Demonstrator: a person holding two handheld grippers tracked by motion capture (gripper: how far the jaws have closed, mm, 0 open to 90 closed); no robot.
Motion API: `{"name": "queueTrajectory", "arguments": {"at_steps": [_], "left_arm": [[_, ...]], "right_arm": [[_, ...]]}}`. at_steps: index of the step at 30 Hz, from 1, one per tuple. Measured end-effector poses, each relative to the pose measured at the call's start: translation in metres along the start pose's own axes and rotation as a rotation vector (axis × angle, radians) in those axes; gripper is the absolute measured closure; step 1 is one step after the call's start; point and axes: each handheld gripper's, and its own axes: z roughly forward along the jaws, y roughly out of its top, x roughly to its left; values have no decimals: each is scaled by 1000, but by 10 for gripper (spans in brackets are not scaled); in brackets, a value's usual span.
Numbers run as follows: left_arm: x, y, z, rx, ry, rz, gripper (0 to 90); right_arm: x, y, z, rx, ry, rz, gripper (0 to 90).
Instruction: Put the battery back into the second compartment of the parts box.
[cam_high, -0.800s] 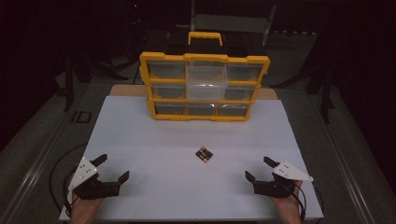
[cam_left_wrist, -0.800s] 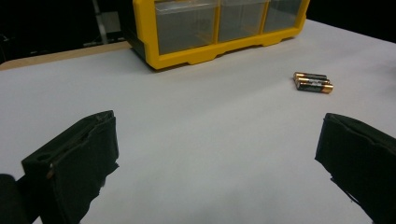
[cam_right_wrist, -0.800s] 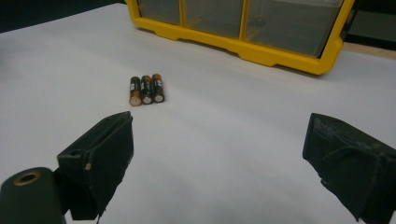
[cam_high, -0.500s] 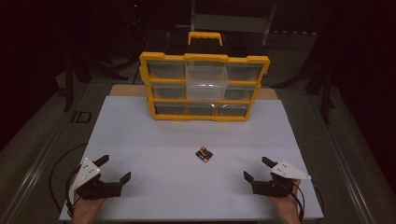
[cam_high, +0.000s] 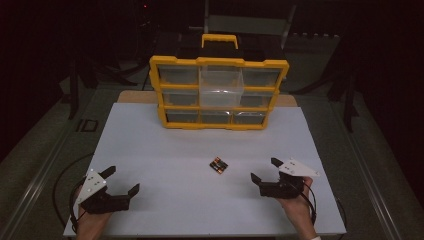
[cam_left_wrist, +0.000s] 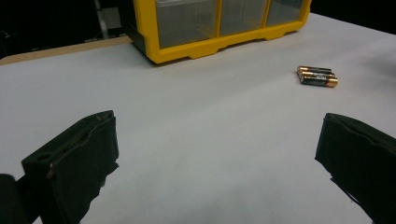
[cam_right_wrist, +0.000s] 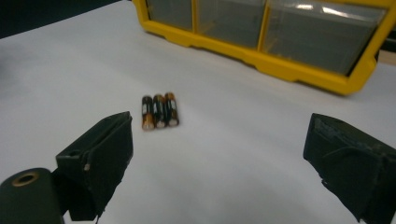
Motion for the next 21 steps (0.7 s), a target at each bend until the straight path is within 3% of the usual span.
{"name": "queueTrajectory", "arguments": {"at_steps": [5, 10, 18, 21], "left_arm": [[-1, 0, 1, 5, 2, 8, 1], [-3, -1, 2, 12, 2, 13, 1], [-2, -2, 3, 15, 5, 6, 1], [-3, -2, 3, 19, 5, 10, 1]], "right_arm": [[1, 15, 10, -11, 2, -9, 80], [2, 30, 25, 19, 12, -3, 84], [6, 47, 46, 34, 15, -33, 84], [4, 54, 57, 35, 26, -12, 84]]}}
